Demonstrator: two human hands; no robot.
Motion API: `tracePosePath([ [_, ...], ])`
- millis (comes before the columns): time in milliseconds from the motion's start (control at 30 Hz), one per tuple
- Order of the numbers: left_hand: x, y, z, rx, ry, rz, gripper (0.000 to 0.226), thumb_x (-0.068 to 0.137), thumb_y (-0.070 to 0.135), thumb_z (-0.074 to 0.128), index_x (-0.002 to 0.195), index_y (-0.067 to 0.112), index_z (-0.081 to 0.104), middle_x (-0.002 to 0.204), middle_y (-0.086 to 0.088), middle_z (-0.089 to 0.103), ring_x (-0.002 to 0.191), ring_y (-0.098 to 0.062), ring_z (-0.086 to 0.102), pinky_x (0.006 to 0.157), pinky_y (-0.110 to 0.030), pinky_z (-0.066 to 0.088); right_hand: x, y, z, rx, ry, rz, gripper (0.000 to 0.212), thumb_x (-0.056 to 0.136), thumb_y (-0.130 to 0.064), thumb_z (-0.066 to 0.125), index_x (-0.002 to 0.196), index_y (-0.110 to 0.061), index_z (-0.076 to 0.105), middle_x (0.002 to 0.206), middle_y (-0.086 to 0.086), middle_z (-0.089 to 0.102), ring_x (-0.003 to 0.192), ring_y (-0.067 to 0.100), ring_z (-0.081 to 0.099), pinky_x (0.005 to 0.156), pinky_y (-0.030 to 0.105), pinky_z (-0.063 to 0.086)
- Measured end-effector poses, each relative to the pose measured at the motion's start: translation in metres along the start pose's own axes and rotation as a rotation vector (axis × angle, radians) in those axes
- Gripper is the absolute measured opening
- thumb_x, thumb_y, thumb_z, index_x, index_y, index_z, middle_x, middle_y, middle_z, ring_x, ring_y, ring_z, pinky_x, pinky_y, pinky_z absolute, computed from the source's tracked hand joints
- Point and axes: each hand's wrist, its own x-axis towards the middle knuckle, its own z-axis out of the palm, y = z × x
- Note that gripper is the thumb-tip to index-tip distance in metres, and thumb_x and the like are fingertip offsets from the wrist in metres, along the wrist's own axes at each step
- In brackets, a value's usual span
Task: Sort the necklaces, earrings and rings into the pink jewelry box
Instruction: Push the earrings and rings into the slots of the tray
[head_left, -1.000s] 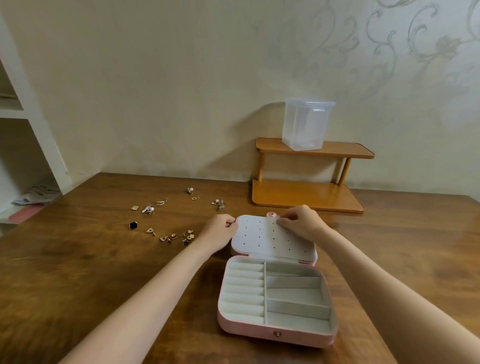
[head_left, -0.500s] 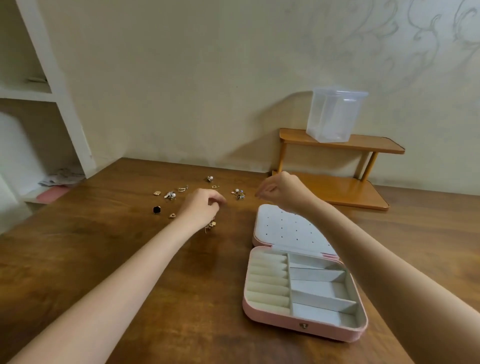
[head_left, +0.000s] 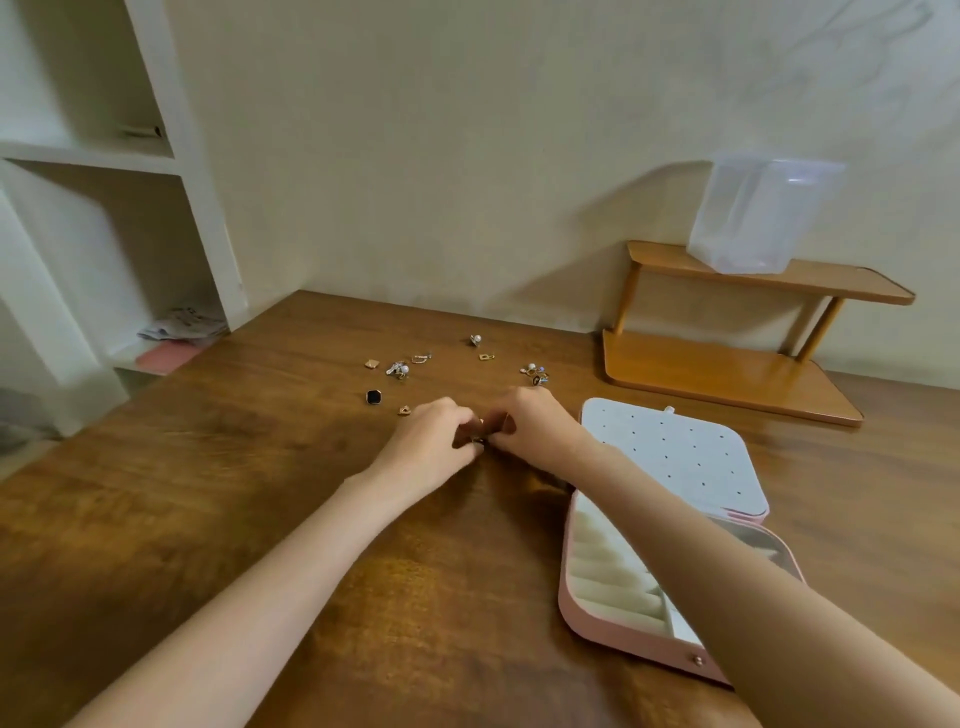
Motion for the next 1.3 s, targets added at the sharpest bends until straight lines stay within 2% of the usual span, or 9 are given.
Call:
tracePosePath([
  [267,-0.008,0.010,0.012,-0.093,0.053,0.088,0.014,0.085,0.017,0.064,0.099,0.016,0.068,0.093,0.003,0.062,0.082,-0.010,0.057,0.072,-0.022,0.044,-0.017,0.008,-0.013,-0.066,-0.089,-0.004,0.019,0.083,-0.014,0.060,0.097,-0.004,0.067,0.095,0.010,0.066,0.090,0.023,0.060,0.080,0.037,0.052],
  [433,-0.006,0.008,0.009,-0.125,-0.028,0.079,0.016,0.086,0.015,0.063,0.100,0.019,0.066,0.095,0.005,0.065,0.084,-0.005,0.059,0.072,-0.015,0.046,-0.041,0.012,-0.034,0.232,0.055,0.108,0.012,0.080,-0.009,0.063,0.092,-0.011,0.063,0.079,0.000,0.064,0.073,0.013,0.059,0.064,0.016,0.047],
  [567,-0.015,0.026,0.002,-0.180,0.018,0.159,0.019,0.087,0.024,0.061,0.106,0.024,0.064,0.106,0.007,0.058,0.092,-0.006,0.057,0.081,-0.023,0.049,-0.068,0.021,-0.049,0.683,0.022,0.148,0.022,0.083,0.009,0.054,0.086,-0.012,0.055,0.058,-0.003,0.063,0.049,0.010,0.059,0.053,0.019,0.048],
  [667,-0.030,0.054,-0.009,-0.413,-0.248,0.228,0.022,0.083,0.037,0.066,0.103,0.034,0.060,0.114,0.017,0.054,0.102,0.000,0.053,0.086,-0.017,0.044,-0.083,0.030,-0.056,0.770,0.000,0.176,0.018,0.085,0.009,0.052,0.084,-0.006,0.062,0.062,0.004,0.065,0.053,0.012,0.060,0.058,0.021,0.051],
  [767,-0.044,0.067,-0.008,-0.277,-0.587,0.291,0.045,0.077,0.047,0.068,0.118,0.043,0.051,0.130,0.026,0.033,0.124,0.008,0.023,0.103,-0.018,0.022,-0.101,0.041,-0.064,0.957,-0.026,0.236,0.011,0.087,0.009,0.053,0.087,0.003,0.061,0.072,0.014,0.066,0.060,0.017,0.063,0.061,0.021,0.054],
  [833,-0.053,0.070,0.001,-0.157,-0.663,0.329,0.061,0.075,0.049,0.070,0.128,0.045,0.039,0.143,0.026,0.017,0.131,0.009,-0.001,0.109,-0.026,0.009,-0.112,0.049,-0.069,1.049,-0.047,0.237,0.008,0.087,0.008,0.053,0.089,0.005,0.061,0.077,0.016,0.067,0.064,0.017,0.065,0.064,0.021,0.055],
  [1033,-0.058,0.079,0.034,-0.071,-0.334,0.434,0.069,0.070,0.052,0.072,0.127,0.034,0.038,0.140,0.019,0.026,0.130,0.008,-0.003,0.111,-0.024,0.009,-0.125,0.060,-0.071,0.983,-0.051,0.250,0.010,0.085,0.008,0.056,0.088,0.004,0.064,0.079,0.014,0.069,0.068,0.015,0.066,0.065,0.019,0.054],
  [1167,-0.039,0.084,0.042,-0.064,-0.266,0.397,0.067,0.066,0.055,0.073,0.121,0.031,0.043,0.136,0.017,0.033,0.133,-0.005,0.007,0.113,-0.030,0.016,-0.125,0.062,-0.069,0.862,0.025,0.315,0.013,0.083,0.007,0.060,0.093,0.006,0.067,0.084,0.016,0.068,0.068,0.016,0.065,0.063,0.017,0.054],
  [1300,-0.030,0.086,0.050,-0.084,-0.232,0.371,0.069,0.065,0.058,0.072,0.122,0.033,0.042,0.138,0.016,0.032,0.132,-0.002,0.006,0.114,-0.034,0.016,-0.125,0.065,-0.064,0.699,0.053,0.385,0.010,0.083,0.002,0.063,0.090,0.001,0.070,0.082,0.010,0.068,0.067,0.012,0.059,0.058,0.014,0.050],
])
